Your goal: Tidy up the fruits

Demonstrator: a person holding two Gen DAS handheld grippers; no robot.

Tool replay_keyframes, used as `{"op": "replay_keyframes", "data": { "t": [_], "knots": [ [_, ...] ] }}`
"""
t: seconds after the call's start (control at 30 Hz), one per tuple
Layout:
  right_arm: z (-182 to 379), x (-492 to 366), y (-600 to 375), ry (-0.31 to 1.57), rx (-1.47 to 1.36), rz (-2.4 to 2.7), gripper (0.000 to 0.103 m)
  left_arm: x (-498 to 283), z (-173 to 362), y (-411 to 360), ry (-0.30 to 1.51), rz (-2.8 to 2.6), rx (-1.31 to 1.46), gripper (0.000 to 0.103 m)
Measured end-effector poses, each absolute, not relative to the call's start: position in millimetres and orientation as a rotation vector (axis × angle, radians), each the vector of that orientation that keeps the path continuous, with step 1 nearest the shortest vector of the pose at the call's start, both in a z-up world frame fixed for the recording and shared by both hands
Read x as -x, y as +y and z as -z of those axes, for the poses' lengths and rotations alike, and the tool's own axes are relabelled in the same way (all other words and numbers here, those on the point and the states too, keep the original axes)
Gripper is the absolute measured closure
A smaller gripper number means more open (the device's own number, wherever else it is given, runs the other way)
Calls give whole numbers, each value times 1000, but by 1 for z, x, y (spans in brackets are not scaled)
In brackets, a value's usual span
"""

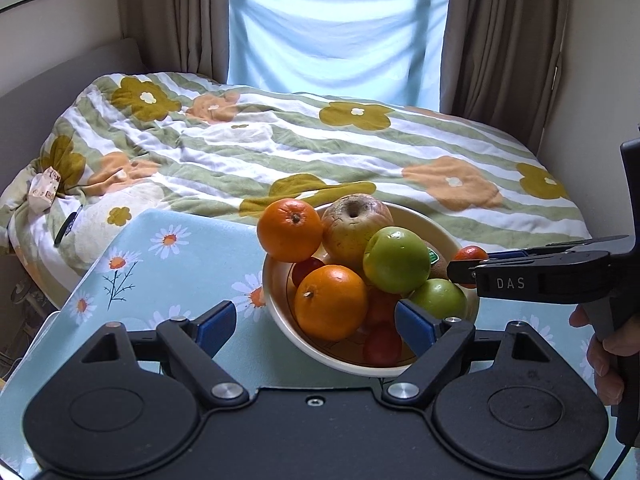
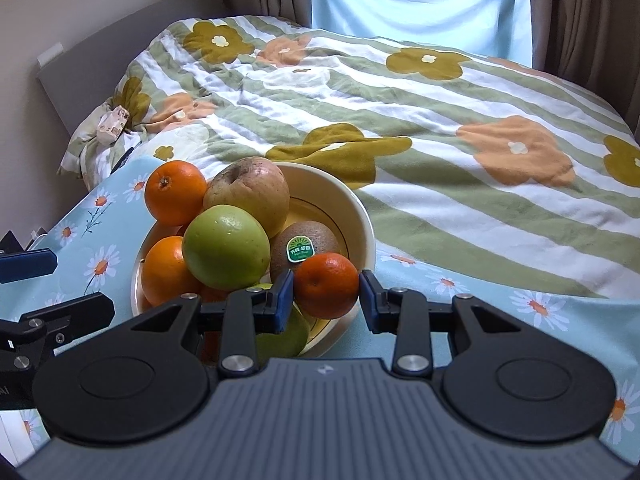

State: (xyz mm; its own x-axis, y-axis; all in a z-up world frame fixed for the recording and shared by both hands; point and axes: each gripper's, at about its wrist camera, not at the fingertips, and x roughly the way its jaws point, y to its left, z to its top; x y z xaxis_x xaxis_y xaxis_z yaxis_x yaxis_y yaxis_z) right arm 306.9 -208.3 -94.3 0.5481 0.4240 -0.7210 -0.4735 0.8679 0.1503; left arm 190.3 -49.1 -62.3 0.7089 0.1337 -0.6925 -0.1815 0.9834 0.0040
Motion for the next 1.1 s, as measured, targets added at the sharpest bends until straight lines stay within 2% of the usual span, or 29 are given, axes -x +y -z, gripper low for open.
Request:
{"op": "replay_keyframes", "data": {
  "t": [0.07, 0.13, 0.27, 0.5, 0.93, 1.03, 1.1],
  "knots": [
    [95, -307, -208, 833, 64, -532, 51, -189, 62, -47, 764, -180, 68, 13],
    [95, -307, -207, 827, 65, -518, 43, -187, 61, -45, 762, -182, 68, 13],
    [93, -304, -212, 814, 72, -480, 16, -182, 58, -42, 760, -176, 71, 13],
    [76, -279, -218, 796, 54, -426, 15, -168, 42, -35, 733, -141, 62, 13],
    [-7, -172, -218, 699, -12, -244, 15, -111, -19, -19, 588, -4, 39, 13],
    [-25, -140, -216, 671, -23, -198, 12, -95, -32, -14, 564, 26, 36, 13],
    [-35, -116, -216, 647, -33, -168, 5, -84, -40, -10, 550, 44, 31, 13]
  ]
}}
